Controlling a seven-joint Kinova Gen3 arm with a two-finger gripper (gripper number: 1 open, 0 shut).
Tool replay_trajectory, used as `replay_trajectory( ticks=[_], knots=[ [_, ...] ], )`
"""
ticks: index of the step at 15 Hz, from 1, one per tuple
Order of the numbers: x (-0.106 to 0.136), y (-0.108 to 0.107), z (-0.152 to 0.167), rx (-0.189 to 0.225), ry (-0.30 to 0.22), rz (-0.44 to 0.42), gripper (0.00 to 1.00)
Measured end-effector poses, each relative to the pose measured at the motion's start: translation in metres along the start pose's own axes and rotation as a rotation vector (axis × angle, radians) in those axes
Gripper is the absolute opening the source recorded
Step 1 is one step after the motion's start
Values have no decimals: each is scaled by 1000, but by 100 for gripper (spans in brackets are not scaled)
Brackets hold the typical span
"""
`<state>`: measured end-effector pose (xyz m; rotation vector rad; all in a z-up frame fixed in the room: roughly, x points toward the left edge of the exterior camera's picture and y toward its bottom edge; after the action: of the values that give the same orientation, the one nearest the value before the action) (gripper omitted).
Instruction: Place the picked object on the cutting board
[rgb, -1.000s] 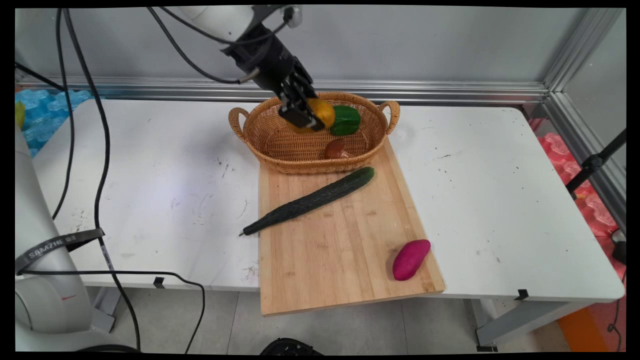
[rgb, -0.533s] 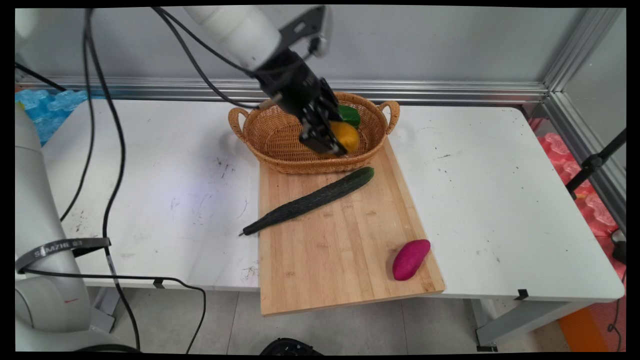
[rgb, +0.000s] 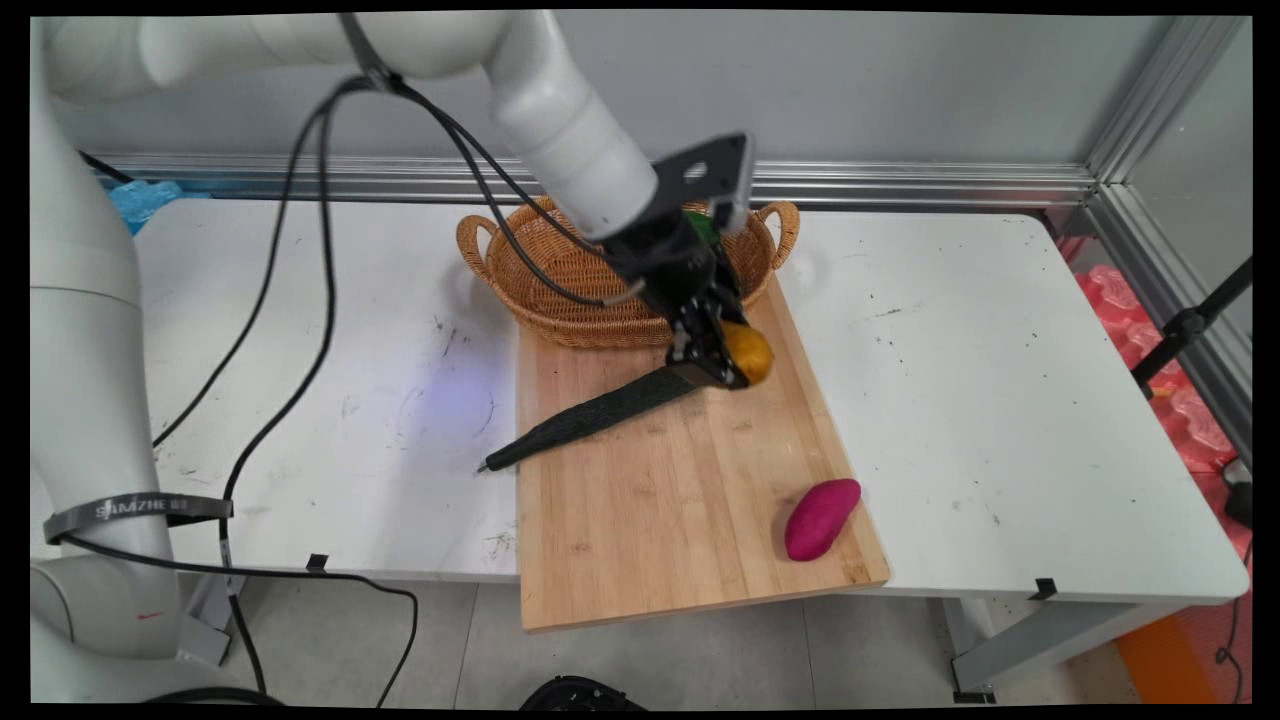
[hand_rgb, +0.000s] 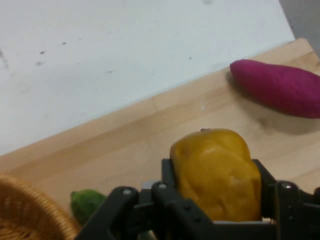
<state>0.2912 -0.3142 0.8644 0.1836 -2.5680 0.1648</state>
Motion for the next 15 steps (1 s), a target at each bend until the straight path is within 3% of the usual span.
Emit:
replay_trajectory(
  ticks=[6,13,14,15],
  knots=[
    [-8,-2,53,-39,-47,31,0],
    [-16,0,87,-69,-64,44,0],
    [-16,0,90,-71,-63,46,100],
    [-17,0,92,-73,-62,46,100]
  ],
)
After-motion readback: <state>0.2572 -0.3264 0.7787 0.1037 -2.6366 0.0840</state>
